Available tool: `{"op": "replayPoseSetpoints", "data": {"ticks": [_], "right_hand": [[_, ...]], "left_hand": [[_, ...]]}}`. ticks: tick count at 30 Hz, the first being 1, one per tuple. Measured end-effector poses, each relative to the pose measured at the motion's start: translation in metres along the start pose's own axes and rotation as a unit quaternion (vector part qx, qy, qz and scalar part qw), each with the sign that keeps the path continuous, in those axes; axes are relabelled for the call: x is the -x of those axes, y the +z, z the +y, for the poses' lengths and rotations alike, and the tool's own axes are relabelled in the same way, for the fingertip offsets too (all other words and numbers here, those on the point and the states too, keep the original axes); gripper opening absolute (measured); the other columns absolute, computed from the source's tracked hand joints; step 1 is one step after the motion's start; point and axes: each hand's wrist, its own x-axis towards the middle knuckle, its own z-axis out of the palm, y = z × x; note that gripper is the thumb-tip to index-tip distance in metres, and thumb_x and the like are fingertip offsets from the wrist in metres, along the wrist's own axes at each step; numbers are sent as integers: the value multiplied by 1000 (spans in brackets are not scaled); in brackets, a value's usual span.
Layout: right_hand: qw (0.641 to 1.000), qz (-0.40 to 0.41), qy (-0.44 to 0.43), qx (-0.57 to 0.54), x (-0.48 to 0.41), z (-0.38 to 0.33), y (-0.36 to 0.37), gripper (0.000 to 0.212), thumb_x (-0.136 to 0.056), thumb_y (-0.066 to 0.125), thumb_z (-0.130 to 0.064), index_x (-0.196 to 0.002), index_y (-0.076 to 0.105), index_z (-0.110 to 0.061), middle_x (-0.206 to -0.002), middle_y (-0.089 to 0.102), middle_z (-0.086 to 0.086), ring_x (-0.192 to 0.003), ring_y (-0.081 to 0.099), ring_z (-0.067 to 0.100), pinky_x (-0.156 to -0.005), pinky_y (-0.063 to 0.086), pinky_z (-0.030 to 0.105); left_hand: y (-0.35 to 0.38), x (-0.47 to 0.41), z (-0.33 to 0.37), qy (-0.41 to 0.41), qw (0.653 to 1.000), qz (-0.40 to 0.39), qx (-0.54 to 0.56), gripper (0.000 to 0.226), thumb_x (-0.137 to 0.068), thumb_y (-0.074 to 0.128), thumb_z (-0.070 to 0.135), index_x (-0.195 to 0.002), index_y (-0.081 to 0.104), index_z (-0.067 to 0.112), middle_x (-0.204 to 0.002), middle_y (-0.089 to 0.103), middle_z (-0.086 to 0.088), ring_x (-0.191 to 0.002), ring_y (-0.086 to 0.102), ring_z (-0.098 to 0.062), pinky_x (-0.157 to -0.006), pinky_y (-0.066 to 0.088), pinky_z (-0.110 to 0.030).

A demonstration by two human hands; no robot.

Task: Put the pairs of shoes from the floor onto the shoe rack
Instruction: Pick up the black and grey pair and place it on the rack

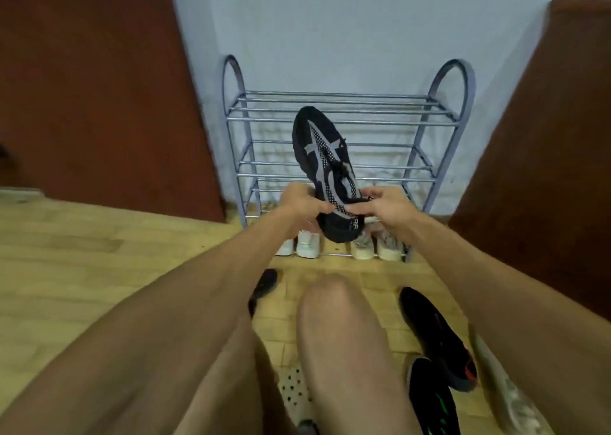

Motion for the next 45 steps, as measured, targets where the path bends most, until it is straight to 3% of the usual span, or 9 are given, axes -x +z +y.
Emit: {"op": "replayPoseSetpoints", "data": {"ticks": [5, 8, 12, 15, 20, 28, 34, 39, 45], "right_hand": [[994, -111, -1, 21, 3, -46, 76, 33, -82, 70, -2, -114, 68, -7, -114, 72, 9, -99, 69, 21, -87, 56, 32], [983, -142, 14, 116, 7, -59, 129, 37, -81, 72, -8, -117, 64, -7, -114, 70, 9, -100, 68, 26, -86, 56, 37], [967, -161, 22, 197, 16, -53, 198, 32, -80, 75, -8, -109, 62, -11, -103, 67, 7, -76, 66, 19, -62, 57, 31], [970, -148, 33, 188, 14, -30, 236, 30, -78, 76, -2, -106, 65, -4, -106, 70, 12, -90, 70, 26, -74, 60, 39], [969, -122, 74, 204, 2, 20, 265, 45, -73, 80, -4, -115, 67, -1, -111, 71, 16, -97, 69, 31, -82, 59, 45], [940, -142, 67, 303, -39, 70, 247, 45, -74, 78, -15, -118, 70, -14, -110, 71, 7, -99, 67, 23, -88, 57, 39], [945, -129, 108, 279, -80, 108, 233, 60, -62, 85, -19, -120, 69, -17, -111, 72, 2, -99, 67, 18, -88, 57, 39], [946, -135, 140, 261, -105, 127, 222, 53, -70, 81, -15, -121, 67, -13, -109, 70, 4, -89, 67, 20, -82, 59, 33], [947, -131, 181, 231, -123, 133, 226, 46, -69, 83, -19, -113, 71, -15, -104, 74, 8, -80, 73, 24, -67, 61, 30]], "left_hand": [[-87, 39, -9, 12, 998, 54, 18, 31, -85, 63, -5, -115, 57, 1, -106, 64, -12, -91, 67, -32, -81, 58, -46], [-130, 57, -38, 1, 995, 87, 44, 41, -84, 63, -4, -124, 57, 1, -112, 67, -12, -87, 67, -26, -68, 60, -35], [-165, 78, -93, -42, 987, 120, 99, 41, -85, 64, 1, -125, 57, 3, -111, 69, -13, -91, 66, -27, -79, 58, -41], [-178, 83, -138, -70, 979, 128, 139, 46, -86, 64, 2, -130, 52, 4, -118, 67, -16, -92, 66, -26, -74, 58, -35], [-187, 83, -203, -118, 973, 65, 187, 55, -86, 69, 21, -136, 49, 11, -118, 67, -7, -101, 64, -21, -91, 52, -38], [-199, 57, -286, -281, 959, 23, -39, 55, -87, 62, 39, -138, 48, 20, -141, 47, -1, -126, 48, -25, -106, 37, -43], [-179, 5, -326, -318, 944, 29, -81, 59, -92, 55, 19, -148, 34, 17, -155, 31, -4, -141, 33, -24, -107, 32, -33], [-168, -22, -366, -336, 917, 28, -211, 78, -93, 45, 1, -155, 0, 15, -162, 7, -8, -147, 20, -28, -109, 34, -35], [-153, -35, -394, -399, 881, 1, -255, 64, -99, 41, 18, -152, 9, 2, -148, 38, -19, -129, 46, -34, -97, 43, -37]]}}
